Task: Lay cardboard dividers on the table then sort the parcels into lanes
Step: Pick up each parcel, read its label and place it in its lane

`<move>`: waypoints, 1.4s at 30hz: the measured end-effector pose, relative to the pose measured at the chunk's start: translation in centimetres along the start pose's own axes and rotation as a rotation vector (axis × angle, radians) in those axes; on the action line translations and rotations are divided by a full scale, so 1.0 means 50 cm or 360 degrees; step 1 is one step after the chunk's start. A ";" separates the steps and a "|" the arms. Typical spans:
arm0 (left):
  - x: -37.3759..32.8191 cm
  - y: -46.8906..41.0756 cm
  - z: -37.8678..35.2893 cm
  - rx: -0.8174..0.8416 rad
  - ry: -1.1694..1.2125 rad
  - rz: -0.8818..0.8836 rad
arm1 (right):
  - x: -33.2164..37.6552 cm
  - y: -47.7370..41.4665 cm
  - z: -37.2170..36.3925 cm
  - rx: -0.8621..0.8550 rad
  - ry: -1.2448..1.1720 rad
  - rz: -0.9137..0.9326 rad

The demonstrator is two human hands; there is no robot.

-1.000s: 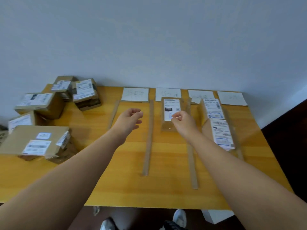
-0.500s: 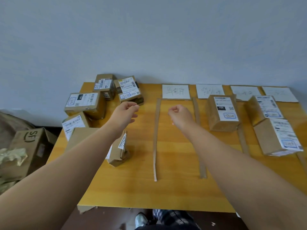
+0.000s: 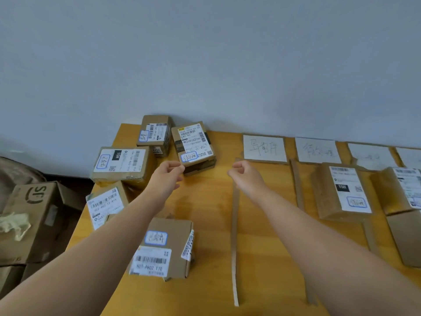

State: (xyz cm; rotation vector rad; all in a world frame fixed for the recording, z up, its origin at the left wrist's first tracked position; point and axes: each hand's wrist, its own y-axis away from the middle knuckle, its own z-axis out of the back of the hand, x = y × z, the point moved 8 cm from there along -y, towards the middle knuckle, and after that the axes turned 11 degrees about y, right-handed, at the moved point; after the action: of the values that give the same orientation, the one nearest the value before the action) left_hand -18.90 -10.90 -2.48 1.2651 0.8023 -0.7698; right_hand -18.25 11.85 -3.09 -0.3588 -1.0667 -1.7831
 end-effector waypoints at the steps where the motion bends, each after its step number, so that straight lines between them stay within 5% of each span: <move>1: -0.001 -0.020 0.004 0.0002 -0.0001 0.0028 | 0.010 -0.015 -0.008 0.0000 -0.0003 -0.0011; 18: 0.011 -0.202 -0.005 0.0242 -0.0006 0.0453 | 0.120 -0.165 -0.108 0.0200 -0.0054 -0.0034; 25: 0.037 -0.192 0.001 0.0207 0.0120 0.0551 | 0.077 -0.162 -0.128 0.0188 -0.0450 -0.0140; 42: -0.133 0.025 -0.063 0.0570 0.0149 -0.0195 | 0.059 0.050 0.081 -0.0135 -0.0976 0.0205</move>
State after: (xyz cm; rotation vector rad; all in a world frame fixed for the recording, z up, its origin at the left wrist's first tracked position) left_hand -21.54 -7.23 3.45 1.5909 0.8478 -0.9899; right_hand -18.36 13.02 2.40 -1.0505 -1.3474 -1.6401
